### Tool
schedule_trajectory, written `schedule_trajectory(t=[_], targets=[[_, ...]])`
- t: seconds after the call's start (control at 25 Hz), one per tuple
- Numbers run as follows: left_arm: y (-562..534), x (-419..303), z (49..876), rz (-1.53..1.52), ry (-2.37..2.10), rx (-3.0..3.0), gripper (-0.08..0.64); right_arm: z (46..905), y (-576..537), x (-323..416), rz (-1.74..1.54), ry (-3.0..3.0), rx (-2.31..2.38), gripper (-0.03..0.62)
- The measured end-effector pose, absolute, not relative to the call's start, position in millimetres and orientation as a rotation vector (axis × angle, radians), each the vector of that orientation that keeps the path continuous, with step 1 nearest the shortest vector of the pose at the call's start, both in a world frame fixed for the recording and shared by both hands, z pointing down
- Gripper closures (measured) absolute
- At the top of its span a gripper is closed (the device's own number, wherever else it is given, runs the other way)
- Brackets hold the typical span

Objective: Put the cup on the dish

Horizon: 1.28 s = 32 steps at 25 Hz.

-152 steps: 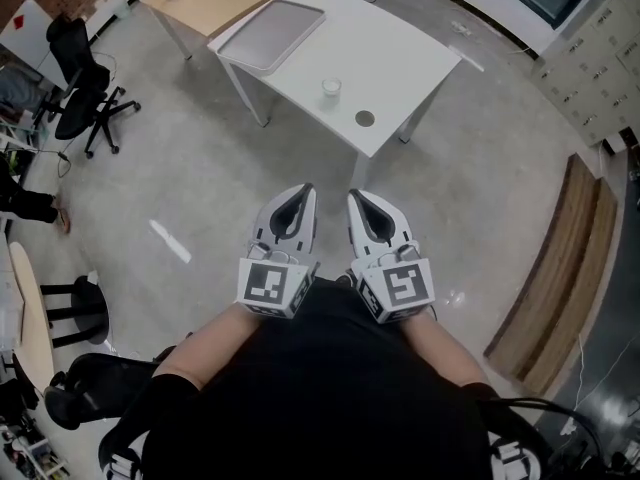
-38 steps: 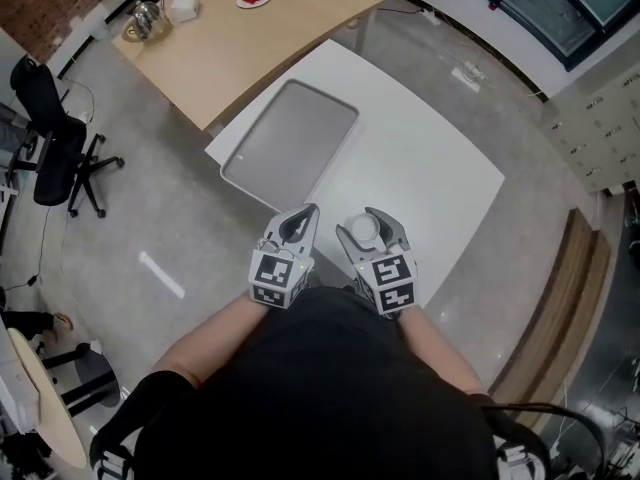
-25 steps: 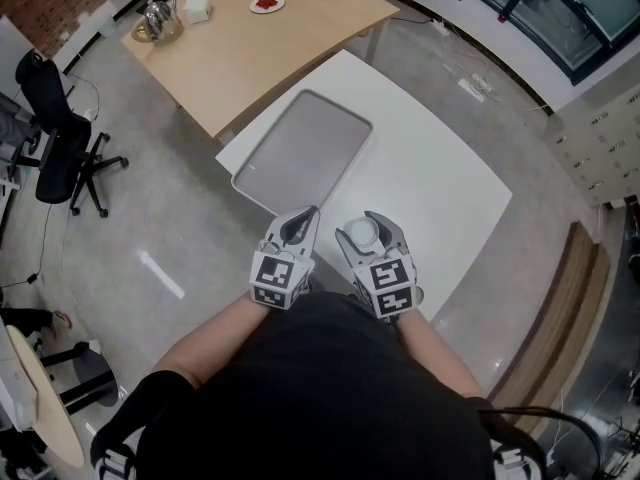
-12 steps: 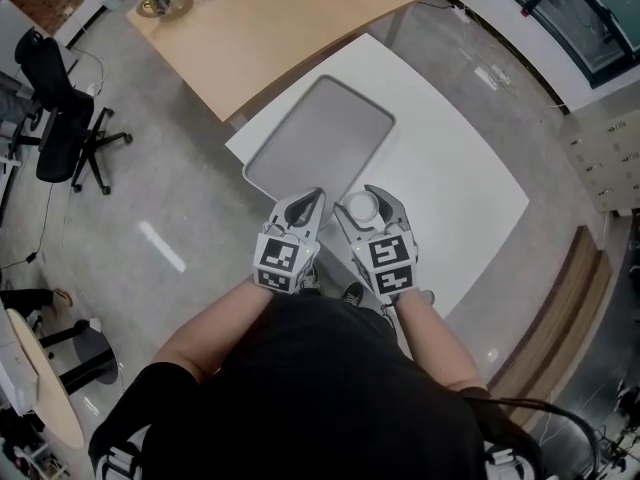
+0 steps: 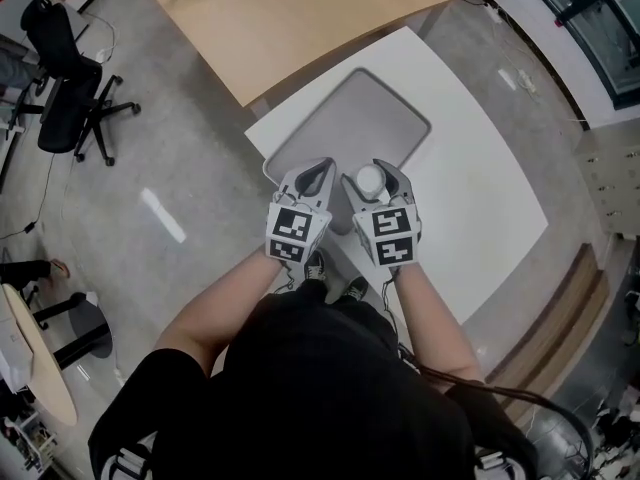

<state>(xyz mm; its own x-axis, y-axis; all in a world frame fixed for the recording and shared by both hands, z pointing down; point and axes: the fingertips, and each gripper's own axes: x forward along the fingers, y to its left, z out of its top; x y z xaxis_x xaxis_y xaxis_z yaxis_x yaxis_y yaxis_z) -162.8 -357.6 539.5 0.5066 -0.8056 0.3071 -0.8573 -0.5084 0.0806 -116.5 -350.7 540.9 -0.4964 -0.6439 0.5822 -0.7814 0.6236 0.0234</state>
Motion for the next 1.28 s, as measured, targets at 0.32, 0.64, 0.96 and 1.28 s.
schedule_trajectory(t=[0.32,0.64,0.96,1.28], targets=[[-389.9,-186.9,588.5,0.438,-1.469,2.457,0.554,613.7,-386.8,-138.9,0.369,-2.246,1.103,0.342],[-378.5,-186.5,605.5,0.464,-1.439,2.435,0.555,647.8,-384.8,-147.6,0.414,-2.221,1.087,0.342],[-373.6,-187.9,589.3,0.45,-1.461,2.459,0.555,623.5,-383.6,-150.6,0.368,-2.297,1.08,0.341],[-346.9,-189.7,488.8,0.261,-1.554,2.513,0.555,499.1,-351.6,-138.7,0.283,-2.497,1.197,0.342]])
